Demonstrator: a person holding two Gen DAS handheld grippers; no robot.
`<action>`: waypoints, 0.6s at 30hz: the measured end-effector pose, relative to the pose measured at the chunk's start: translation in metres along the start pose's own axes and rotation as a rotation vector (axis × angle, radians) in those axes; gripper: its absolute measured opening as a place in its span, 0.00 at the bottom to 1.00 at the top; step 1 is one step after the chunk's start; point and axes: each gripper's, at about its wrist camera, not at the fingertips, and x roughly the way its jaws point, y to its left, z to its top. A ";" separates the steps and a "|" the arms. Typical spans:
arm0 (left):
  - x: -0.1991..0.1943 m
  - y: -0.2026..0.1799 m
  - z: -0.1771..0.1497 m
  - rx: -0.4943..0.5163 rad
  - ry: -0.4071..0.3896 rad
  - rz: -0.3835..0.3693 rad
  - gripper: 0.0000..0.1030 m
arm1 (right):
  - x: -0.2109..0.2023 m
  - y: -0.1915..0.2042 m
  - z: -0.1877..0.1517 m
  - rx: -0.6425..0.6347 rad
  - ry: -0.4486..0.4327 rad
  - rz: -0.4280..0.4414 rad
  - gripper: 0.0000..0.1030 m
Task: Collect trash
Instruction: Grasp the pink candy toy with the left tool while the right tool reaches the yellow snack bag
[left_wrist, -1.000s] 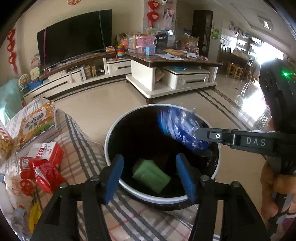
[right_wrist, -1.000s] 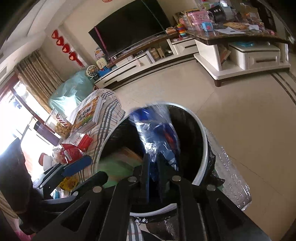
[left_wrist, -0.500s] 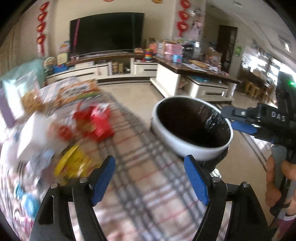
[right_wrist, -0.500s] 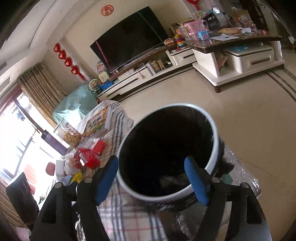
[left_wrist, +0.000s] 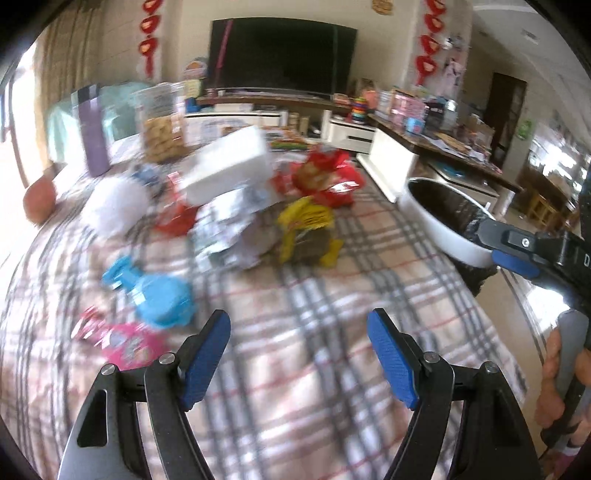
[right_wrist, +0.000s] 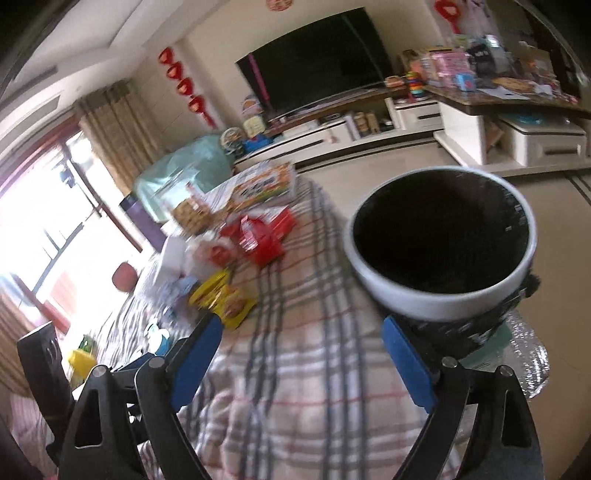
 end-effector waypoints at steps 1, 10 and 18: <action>-0.005 0.002 -0.001 -0.010 -0.001 0.005 0.74 | 0.001 0.003 -0.003 -0.004 0.003 0.001 0.87; -0.057 0.036 -0.031 -0.120 -0.022 0.082 0.74 | 0.021 0.046 -0.032 -0.070 0.048 0.025 0.87; -0.075 0.052 -0.046 -0.191 0.003 0.153 0.74 | 0.038 0.075 -0.046 -0.143 0.073 0.033 0.87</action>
